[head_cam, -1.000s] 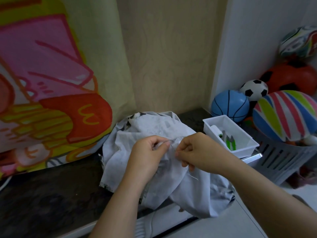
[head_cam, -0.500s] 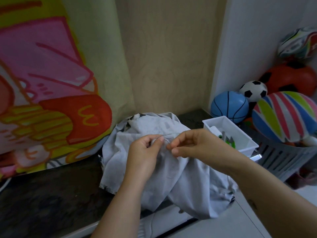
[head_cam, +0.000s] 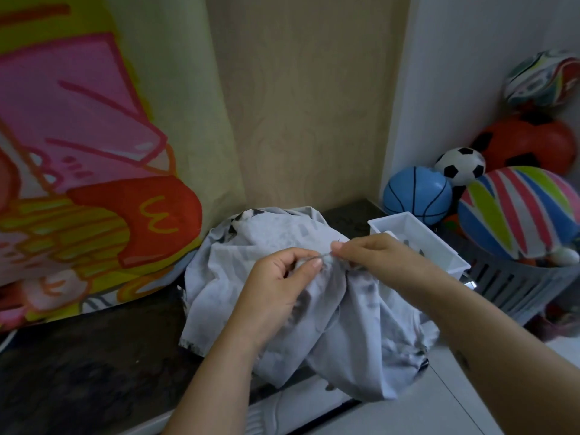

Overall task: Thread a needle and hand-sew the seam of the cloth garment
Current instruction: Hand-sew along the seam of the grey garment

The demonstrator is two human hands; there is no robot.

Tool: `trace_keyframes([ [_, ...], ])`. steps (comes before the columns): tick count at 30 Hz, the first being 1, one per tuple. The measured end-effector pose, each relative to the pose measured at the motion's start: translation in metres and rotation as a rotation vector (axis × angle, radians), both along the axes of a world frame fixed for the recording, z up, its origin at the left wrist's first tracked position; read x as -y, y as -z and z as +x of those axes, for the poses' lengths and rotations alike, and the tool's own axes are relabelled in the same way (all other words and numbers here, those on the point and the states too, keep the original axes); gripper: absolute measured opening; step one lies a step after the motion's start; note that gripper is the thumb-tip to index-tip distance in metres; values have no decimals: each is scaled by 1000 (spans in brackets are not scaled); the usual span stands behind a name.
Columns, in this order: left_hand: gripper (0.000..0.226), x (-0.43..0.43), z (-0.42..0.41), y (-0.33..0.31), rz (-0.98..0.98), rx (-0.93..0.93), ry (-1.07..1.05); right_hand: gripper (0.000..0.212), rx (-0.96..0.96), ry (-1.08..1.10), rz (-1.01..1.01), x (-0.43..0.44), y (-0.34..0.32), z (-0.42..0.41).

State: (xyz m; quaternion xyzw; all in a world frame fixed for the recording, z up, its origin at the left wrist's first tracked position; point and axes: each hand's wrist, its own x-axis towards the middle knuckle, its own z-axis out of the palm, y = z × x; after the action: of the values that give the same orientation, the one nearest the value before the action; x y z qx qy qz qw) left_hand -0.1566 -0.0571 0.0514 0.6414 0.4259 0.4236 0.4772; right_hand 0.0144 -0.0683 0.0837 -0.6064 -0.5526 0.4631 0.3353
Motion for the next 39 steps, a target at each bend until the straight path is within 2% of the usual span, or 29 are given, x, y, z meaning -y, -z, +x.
trace_keyframes([
  [4, 11, 1, 1, -2, 16, 2, 25, 19, -220, -57, -32, 1, 1, -1],
  [7, 11, 1, -1, -1, -4, -18, 31, 18, -292, 4, -6, -2, 2, 0],
  [9, 12, 1, -2, 0, -19, -24, 34, 23, -330, 129, 31, -8, 4, 1],
  [13, 19, 0, 0, 0, -75, 22, 50, 22, -1030, 410, -9, -11, -5, 8],
  [15, 19, 1, 0, 1, -90, 34, 68, 23, -1118, 425, 79, -12, -6, 11],
  [16, 18, 1, 0, 0, -93, 38, 74, 22, -1062, 430, 149, -13, -3, 12],
  [17, 17, 1, 0, 0, -94, 40, 76, 22, -902, 444, 237, -14, -1, 12],
  [20, 16, 1, 0, 0, -102, 42, 77, 20, -209, 442, 483, -14, 9, 15],
  [23, 16, 1, 0, 0, -115, 37, 88, 19, 27, 374, 565, -14, 16, 18],
  [27, 15, 2, 0, 0, -112, 14, 90, 14, 99, 376, 523, -14, 21, 18],
  [30, 15, 1, 0, -1, -104, 2, 81, 15, 30, 361, 521, -12, 15, 17],
  [32, 15, 0, -1, -1, -102, -3, 62, 15, -61, 240, 488, -9, 7, 16],
  [35, 17, -3, -3, 1, -99, -10, 54, 10, -143, -104, 301, 0, -5, 12],
  [37, 16, -4, -5, 1, -100, -20, 56, 7, -62, -228, 232, 2, -6, 12],
  [39, 11, -4, -7, 2, -95, -43, 54, 7, 88, -221, 239, 2, -5, 12],
])
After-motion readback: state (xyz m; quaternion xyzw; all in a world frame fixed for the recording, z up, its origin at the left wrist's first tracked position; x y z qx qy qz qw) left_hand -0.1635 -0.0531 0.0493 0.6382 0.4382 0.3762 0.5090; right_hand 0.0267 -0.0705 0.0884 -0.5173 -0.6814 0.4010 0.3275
